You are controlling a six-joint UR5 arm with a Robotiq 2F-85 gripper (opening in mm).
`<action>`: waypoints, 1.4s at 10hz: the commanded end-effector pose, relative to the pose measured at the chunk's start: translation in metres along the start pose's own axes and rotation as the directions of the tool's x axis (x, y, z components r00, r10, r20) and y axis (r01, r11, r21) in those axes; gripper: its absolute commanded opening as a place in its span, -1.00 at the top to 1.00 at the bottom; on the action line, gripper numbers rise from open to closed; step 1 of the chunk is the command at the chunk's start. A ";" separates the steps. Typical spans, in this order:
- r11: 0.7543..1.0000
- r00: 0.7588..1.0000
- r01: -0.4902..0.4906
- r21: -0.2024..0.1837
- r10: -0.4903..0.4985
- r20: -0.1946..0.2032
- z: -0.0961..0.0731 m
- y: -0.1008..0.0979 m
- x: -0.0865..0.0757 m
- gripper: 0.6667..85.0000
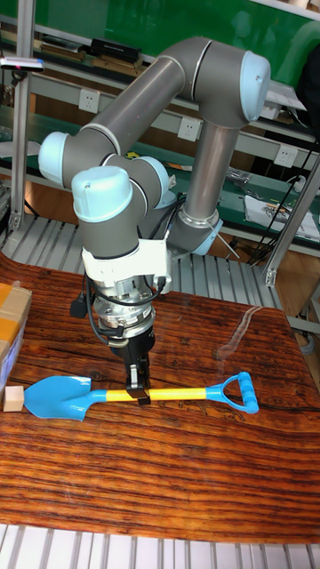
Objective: Use a shovel to scoop up an object
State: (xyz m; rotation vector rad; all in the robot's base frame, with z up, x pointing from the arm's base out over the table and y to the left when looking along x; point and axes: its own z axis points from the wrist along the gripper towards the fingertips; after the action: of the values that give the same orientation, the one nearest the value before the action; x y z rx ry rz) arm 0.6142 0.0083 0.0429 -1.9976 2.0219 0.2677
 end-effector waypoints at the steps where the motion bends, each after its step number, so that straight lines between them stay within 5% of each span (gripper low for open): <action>1: 1.000 1.000 -0.016 0.013 0.015 0.011 -0.002 -0.004 -0.003 0.99; 14: 0.999 0.999 -0.038 0.029 0.037 0.019 -0.002 -0.008 -0.004 0.99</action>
State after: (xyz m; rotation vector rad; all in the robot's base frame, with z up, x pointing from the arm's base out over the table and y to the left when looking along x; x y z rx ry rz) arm 0.6195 0.0104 0.0440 -1.9581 2.0375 0.2575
